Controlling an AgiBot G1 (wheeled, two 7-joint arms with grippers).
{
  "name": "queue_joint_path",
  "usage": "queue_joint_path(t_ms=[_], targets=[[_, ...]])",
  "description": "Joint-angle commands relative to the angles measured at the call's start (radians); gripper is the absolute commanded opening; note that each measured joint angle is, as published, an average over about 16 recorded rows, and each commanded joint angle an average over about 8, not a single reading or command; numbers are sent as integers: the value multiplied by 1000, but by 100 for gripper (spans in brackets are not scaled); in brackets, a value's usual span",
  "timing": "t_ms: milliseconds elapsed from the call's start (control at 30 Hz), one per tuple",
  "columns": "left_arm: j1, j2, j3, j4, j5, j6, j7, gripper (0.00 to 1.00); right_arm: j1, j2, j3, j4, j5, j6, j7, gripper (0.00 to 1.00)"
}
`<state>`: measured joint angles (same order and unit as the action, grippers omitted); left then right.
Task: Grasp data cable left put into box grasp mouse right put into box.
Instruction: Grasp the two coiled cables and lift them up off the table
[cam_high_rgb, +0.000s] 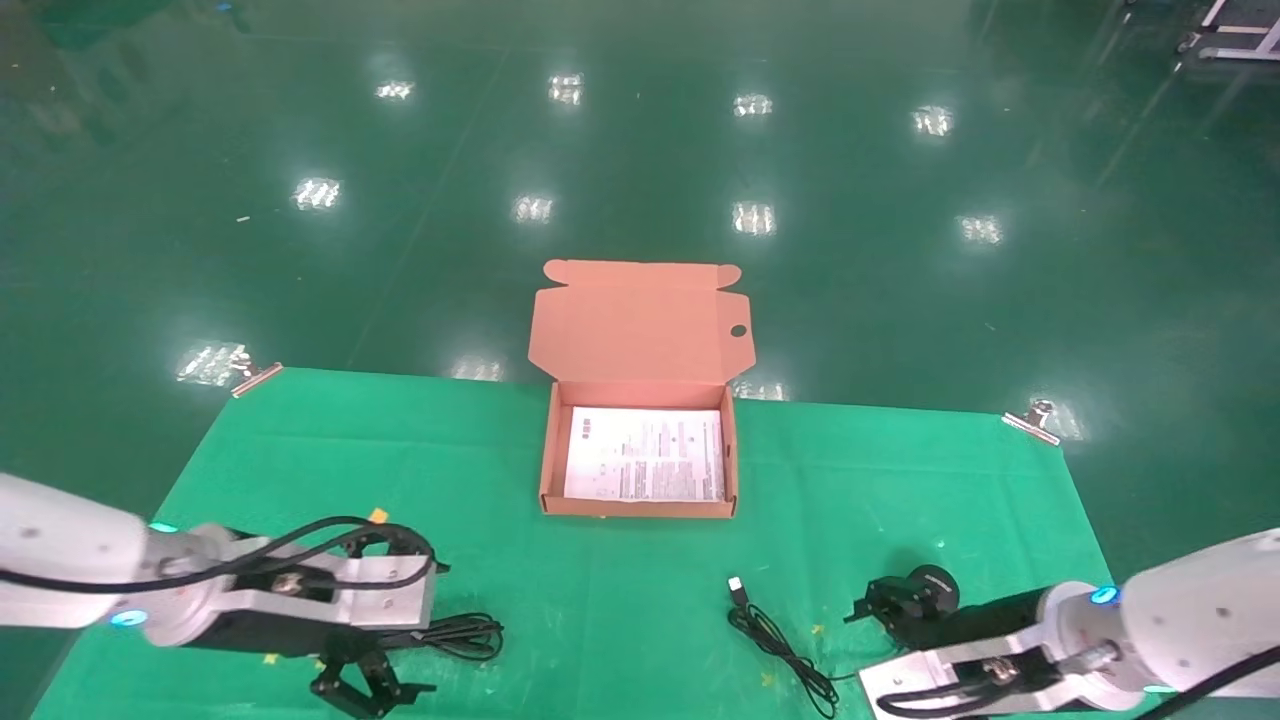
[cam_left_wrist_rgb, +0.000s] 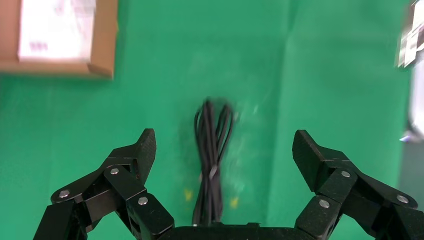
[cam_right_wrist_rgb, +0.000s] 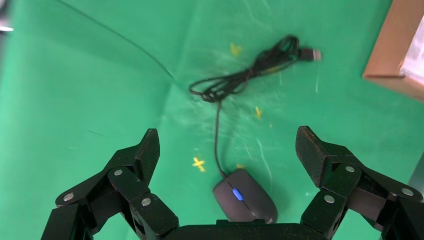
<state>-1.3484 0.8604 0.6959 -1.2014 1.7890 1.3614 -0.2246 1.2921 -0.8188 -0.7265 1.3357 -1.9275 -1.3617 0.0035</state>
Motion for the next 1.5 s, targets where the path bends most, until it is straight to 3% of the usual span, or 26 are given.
queue_joint_path(t_ms=[33,400,1000,1033,1267,1300,1500], targets=[[-4,22,22,16,58,-17,-8,100,-8,-22,-16,-2,-57,30,19,100],[-22,109,47,251,123,-65,-33,100,-11,-136,-35,-113,-183,114,153,100],[-72,213,26,649,77,-136,124,100,23,-291,-23,-421,-163,168,224,100],[-74,216,25,663,75,-139,132,94,24,-296,-23,-433,-164,170,224,97],[-82,230,16,733,60,-156,163,6,30,-318,-28,-485,-174,183,219,10],[-82,231,15,737,59,-157,164,0,31,-319,-28,-488,-175,184,218,0],[-83,231,13,739,56,-159,165,0,32,-320,-29,-489,-176,186,218,0]])
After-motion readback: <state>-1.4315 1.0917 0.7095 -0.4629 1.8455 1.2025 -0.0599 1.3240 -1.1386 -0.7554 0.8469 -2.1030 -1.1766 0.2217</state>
